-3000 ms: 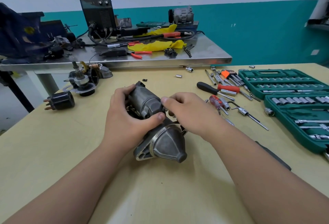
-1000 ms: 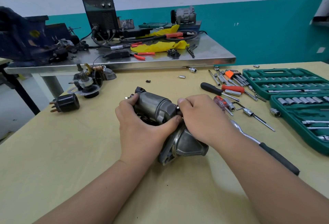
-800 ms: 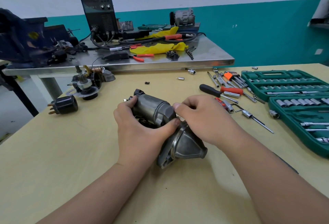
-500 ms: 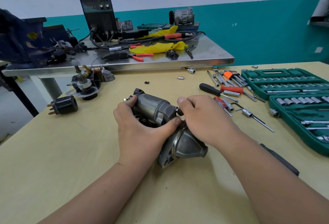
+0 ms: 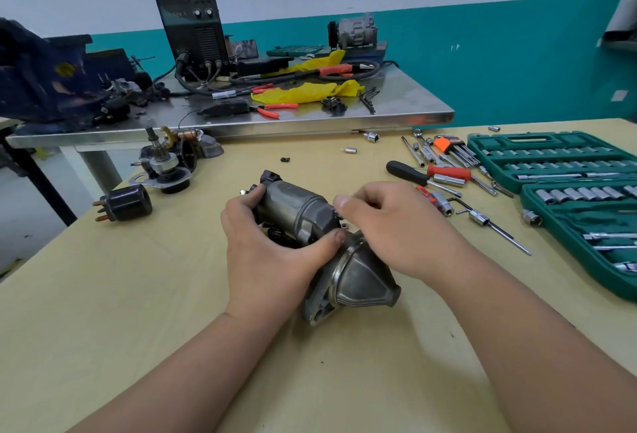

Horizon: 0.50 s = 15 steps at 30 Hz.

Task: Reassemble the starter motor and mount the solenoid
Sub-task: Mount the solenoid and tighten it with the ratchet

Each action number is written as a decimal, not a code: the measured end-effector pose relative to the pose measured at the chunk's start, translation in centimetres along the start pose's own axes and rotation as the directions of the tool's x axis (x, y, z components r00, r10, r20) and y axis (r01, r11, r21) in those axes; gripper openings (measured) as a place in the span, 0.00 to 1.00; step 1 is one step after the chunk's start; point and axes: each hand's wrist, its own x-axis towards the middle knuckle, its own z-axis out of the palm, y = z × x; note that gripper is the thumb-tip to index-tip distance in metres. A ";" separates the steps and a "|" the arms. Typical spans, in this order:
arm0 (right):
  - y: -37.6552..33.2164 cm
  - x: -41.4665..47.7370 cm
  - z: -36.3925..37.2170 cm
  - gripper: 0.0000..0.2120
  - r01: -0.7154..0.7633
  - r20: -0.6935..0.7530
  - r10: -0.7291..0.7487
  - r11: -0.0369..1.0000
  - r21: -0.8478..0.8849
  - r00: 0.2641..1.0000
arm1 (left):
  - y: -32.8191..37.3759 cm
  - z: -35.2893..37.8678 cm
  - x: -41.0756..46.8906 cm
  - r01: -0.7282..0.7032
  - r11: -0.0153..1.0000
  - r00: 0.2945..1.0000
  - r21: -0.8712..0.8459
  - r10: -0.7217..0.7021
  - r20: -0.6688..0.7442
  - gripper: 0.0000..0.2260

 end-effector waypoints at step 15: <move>0.3 -0.2 0.8 0.21 0.044 -0.035 -0.044 0.999 0.000 0.998 | -0.5 -0.1 0.0 -0.026 1.000 1.000 -0.017 0.026 0.000 0.38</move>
